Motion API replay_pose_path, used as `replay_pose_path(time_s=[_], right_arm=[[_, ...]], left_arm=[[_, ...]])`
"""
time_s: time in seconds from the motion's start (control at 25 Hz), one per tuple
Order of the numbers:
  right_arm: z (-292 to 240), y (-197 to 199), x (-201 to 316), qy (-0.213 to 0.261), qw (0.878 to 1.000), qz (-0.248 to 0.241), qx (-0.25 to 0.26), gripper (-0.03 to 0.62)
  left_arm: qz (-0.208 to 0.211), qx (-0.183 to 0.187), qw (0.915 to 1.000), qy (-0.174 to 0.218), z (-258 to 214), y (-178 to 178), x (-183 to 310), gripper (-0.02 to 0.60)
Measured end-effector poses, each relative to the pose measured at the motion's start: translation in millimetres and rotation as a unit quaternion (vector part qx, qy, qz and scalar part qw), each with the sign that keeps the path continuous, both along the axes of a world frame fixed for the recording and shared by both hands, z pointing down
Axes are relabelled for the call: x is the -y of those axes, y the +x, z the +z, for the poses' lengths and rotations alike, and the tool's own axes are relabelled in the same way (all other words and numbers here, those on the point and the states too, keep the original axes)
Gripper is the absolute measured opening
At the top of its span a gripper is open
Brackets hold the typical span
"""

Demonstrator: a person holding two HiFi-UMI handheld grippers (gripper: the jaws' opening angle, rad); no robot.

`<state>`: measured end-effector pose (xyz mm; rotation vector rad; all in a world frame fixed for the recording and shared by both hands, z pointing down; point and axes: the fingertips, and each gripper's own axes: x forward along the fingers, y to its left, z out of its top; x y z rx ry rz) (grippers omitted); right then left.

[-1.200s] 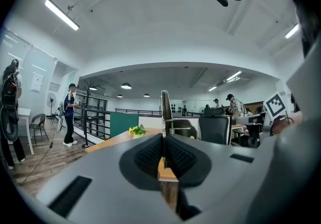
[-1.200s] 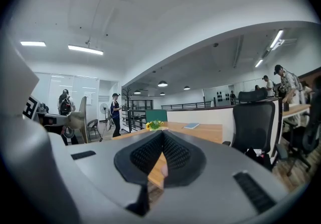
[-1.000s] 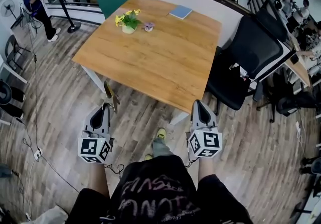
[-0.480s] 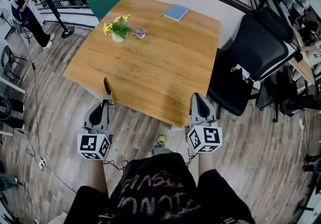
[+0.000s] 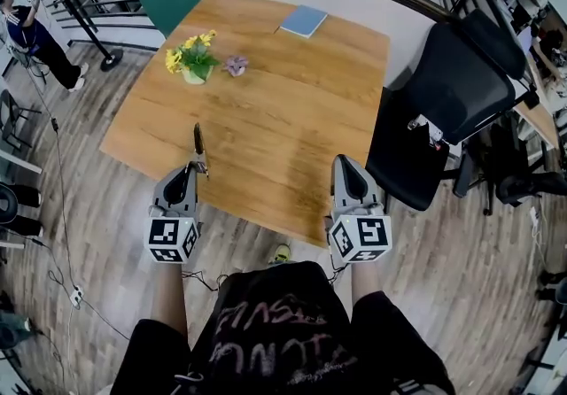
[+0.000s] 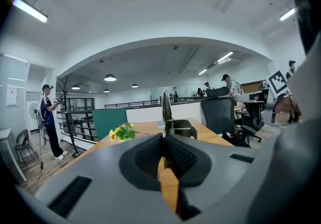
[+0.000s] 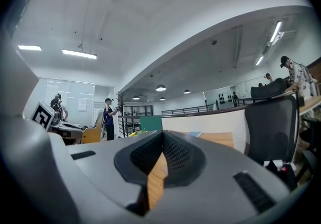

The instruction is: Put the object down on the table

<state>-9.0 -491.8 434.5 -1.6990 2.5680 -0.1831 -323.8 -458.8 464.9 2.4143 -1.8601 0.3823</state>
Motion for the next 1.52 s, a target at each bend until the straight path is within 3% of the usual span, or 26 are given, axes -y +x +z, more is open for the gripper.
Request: replay_pose_path(time_s=[0.24,0.32,0.52,0.76,1.0,1.36,1.52], right_arm=[[4.1,-1.5,21.4,0.0,1.0,-0.008,-0.002,0.006],[6.5,-3.4,25.8,-0.002,1.0,-0.009,-0.005,0.005],[14.2,2.1,36.0,-0.01,1.0,-0.005,-0.005,0.005],[24.2,12.1,43.6,-0.023,1.0,0.0,-0.007,0.006],[34.7,17.2,57.6,-0.039,0.999,0.0,-0.004,0.005],[45.1,7.9,71.0,-0.054,0.999,-0.007,-0.006,0.005],[54.4,10.9,72.2,-0.065,0.998,-0.006,-0.005,0.005]], left_arm=[[0.023,0.036,0.9989,-0.02,24.0,15.8,41.7,0.017],[0.036,0.074,0.9963,-0.028,32.7,21.9,53.9,0.017],[0.075,0.183,0.9785,-0.058,67.0,41.0,85.5,0.017],[0.096,0.251,0.9572,-0.107,120.3,50.7,118.1,0.017],[0.136,0.338,0.9215,-0.134,160.6,63.3,141.2,0.017],[0.21,0.46,0.8506,-0.143,206.2,83.0,151.3,0.017],[0.223,0.487,0.8319,-0.146,218.3,88.3,152.9,0.017]])
